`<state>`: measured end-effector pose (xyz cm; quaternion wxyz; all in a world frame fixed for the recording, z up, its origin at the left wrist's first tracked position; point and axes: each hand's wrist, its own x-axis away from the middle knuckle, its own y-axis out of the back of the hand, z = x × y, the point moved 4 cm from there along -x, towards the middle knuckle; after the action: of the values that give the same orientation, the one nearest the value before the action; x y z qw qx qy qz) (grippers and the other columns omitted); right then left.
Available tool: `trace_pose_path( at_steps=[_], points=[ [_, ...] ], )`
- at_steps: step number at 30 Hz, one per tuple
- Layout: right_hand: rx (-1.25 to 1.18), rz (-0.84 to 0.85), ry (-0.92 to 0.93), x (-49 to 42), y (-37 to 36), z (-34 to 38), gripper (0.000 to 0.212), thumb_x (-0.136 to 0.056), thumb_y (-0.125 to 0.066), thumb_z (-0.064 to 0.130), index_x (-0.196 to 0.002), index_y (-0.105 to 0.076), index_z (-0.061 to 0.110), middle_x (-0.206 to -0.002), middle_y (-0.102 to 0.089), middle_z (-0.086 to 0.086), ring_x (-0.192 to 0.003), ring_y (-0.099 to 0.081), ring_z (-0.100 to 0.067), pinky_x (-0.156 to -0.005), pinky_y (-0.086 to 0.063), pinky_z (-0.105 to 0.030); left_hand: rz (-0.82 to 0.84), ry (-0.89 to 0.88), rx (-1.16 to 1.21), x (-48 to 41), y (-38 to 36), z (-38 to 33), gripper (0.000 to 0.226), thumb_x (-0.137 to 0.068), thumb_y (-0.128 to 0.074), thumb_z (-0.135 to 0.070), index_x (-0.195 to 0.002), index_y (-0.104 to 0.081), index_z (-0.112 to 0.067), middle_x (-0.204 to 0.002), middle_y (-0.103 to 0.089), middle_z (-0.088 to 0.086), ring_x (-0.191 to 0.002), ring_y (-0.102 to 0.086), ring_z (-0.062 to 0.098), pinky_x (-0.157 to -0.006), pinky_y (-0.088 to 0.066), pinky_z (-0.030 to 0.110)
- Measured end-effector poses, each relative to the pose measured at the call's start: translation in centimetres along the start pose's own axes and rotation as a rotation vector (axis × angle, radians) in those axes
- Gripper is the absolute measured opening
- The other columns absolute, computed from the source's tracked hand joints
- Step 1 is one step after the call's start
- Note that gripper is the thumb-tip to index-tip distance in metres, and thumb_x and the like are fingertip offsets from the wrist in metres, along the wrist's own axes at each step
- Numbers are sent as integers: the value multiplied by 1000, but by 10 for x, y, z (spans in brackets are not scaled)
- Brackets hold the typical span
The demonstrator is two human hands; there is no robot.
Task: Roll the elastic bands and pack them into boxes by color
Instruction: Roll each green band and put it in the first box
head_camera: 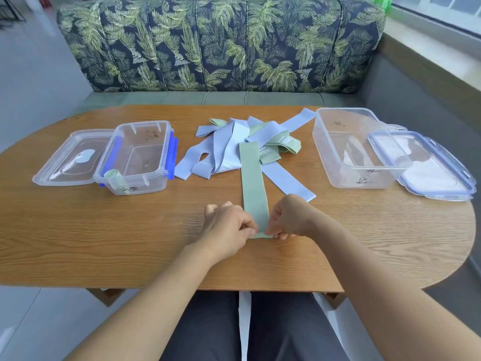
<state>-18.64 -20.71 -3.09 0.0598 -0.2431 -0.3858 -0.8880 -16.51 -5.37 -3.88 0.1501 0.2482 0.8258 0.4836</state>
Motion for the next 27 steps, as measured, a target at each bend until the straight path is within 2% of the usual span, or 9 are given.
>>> trace_pose_path(
  at_steps=[2, 3, 6, 8, 14, 17, 19, 23, 27],
  points=[
    [21, 20, -2, -2, 1, 1, 25, -79, -74, 6, -61, -58, 11, -81, -74, -15, -62, -61, -19, -54, -47, -22, -42, -14, 38, -1, 2, 1, 6, -90, -66, -31, -89, -71, -29, -77, -57, -18, -91, -38, -11, -90, -23, 28],
    [33, 25, -6, -2, 1, 1, 25, -79, -74, 7, -60, -57, 11, -80, -73, -14, -61, -60, -18, -53, -46, -22, -65, -36, 38, 0, 3, 0, 4, -89, -66, -29, -88, -70, -29, -75, -56, -19, -88, -37, -12, -92, -24, 29],
    [45, 43, -9, -3, 1, 2, 25, -79, -74, 8, -59, -58, 11, -72, -68, -10, -58, -56, -17, -52, -45, -20, -110, -220, -87, 6, 1, -7, 11, -90, -63, -23, -88, -73, -29, -83, -62, -16, -91, -47, 5, -88, -22, 31],
    [26, 51, -2, -2, 1, 2, 27, -78, -74, 8, -58, -56, 10, -69, -66, -10, -58, -55, -18, -52, -45, -21, -115, -285, -152, 9, -2, -9, 15, -90, -60, -22, -90, -74, -29, -85, -64, -14, -90, -49, 9, -85, -21, 30],
    [-58, -20, 95, 5, 0, -7, 16, -80, -73, 9, -67, -64, 5, -61, -62, -3, -54, -51, -13, -52, -43, -21, -84, -247, -132, 6, -1, -9, 12, -92, -62, -36, -93, -72, -30, -91, -62, -17, -95, -46, 5, -84, -16, 29],
    [-115, -165, 209, 17, -3, -16, 18, -81, -71, 9, -66, -65, 16, -61, -58, 9, -56, -48, -4, -57, -40, -17, -82, -233, -100, 6, -3, -7, 12, -92, -62, -36, -93, -73, -30, -91, -64, -17, -94, -46, 4, -85, -17, 29],
    [-146, -251, 283, 24, -8, -20, 12, -81, -74, 9, -75, -71, 18, -68, -57, 12, -59, -49, 1, -61, -40, -12, -85, -217, -79, 5, -4, -5, 11, -91, -64, -36, -93, -74, -31, -86, -60, -20, -92, -44, 2, -84, -16, 28],
    [2, -350, 418, 27, -19, -18, 7, -79, -78, 11, -85, -77, 14, -75, -52, 14, -65, -52, 2, -65, -40, -9, -89, -203, -56, 2, -5, -2, 10, -89, -66, -36, -92, -75, -32, -80, -52, -24, -86, -37, -3, -82, -14, 28],
    [75, -377, 434, 24, -18, -14, 6, -83, -74, 12, -88, -78, 11, -74, -49, 17, -66, -49, 1, -63, -36, -9, -92, -193, -44, 2, -5, -1, 12, -90, -65, -37, -96, -75, -33, -85, -52, -22, -89, -38, -3, -82, -14, 27]
  ],
)
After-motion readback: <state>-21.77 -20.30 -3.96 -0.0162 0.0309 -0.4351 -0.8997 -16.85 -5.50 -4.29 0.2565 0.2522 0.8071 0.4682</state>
